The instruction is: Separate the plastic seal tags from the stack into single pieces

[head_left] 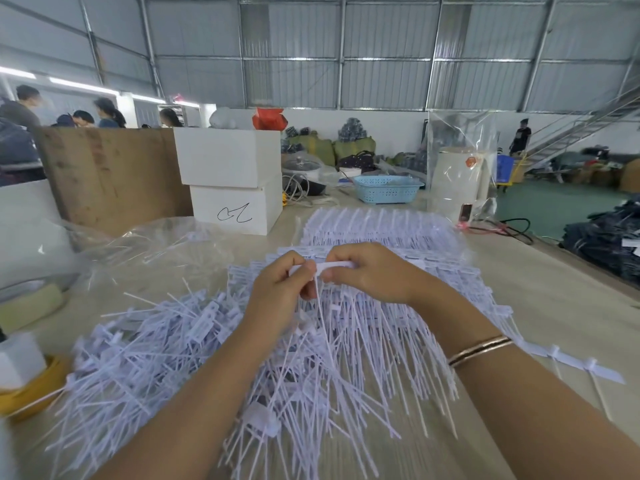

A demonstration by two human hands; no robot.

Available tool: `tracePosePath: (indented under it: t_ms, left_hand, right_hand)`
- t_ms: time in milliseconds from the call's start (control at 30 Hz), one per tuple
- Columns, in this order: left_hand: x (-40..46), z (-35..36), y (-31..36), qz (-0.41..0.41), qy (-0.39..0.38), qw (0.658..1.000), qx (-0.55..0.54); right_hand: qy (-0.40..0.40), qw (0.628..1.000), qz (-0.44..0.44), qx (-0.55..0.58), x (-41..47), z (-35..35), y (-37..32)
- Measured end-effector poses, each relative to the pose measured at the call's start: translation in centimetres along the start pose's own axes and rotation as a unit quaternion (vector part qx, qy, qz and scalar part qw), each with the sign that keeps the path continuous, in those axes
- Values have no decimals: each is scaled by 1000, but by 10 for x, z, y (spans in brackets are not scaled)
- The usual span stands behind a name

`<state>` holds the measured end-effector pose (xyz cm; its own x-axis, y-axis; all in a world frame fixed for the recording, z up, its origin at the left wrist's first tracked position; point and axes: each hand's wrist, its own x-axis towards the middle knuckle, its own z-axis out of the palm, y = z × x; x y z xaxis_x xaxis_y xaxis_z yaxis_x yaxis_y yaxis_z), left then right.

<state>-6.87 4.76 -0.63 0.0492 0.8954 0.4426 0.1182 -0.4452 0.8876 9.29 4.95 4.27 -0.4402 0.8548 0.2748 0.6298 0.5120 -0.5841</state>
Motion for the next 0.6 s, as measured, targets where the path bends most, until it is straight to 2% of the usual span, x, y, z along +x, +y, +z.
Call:
tracePosePath:
  t_ms: [233,367,500,600]
  left_hand:
    - [10,4,24,-82,-4,970,-229]
    - [9,11,29,-114,4,958,-263]
    - [6,15,31,-113,11,962,-248]
    - [4,20,33,-126,23,941,-312]
  right_hand:
    - [92,994,-54,-25,4,-2,-12]
    - [159,978,-94,-98,1,1,-11]
    - [183,965,-123,-142,-3,0,-9]
    - [211,958,-125,-146,-4,1,-10]
